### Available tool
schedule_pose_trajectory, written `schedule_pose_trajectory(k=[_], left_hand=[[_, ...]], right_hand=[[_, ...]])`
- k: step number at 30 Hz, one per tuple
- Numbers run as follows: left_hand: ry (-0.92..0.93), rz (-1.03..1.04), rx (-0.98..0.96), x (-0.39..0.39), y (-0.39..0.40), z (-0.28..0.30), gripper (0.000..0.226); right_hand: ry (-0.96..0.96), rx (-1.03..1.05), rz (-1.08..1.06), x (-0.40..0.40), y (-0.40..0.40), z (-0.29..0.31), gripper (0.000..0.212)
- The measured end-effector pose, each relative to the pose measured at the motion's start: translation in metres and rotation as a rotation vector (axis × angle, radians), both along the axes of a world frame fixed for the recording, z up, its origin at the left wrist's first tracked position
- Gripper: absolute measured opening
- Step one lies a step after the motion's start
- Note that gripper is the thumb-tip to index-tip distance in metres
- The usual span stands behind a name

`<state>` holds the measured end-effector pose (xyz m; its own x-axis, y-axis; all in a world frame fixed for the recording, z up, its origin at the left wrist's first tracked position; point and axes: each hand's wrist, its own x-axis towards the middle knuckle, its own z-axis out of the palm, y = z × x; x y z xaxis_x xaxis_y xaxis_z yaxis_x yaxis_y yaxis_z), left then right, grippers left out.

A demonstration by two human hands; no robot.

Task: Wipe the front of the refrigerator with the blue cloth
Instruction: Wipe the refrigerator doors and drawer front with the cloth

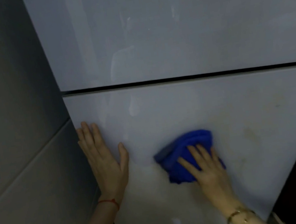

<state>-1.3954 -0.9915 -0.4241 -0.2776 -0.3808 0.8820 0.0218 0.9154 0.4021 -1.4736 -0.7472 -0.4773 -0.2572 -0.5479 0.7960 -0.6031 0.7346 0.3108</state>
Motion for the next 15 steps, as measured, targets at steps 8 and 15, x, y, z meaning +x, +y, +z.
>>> schedule_pose_trajectory(k=[8, 15], left_hand=[[0.043, -0.074, -0.074, -0.013, 0.029, 0.009, 0.075], [0.101, -0.042, -0.029, -0.025, 0.035, 0.008, 0.076]], right_hand=[[-0.079, -0.472, -0.019, -0.018, 0.014, 0.090, 0.060], [-0.107, -0.369, -0.047, -0.018, 0.031, -0.001, 0.063]])
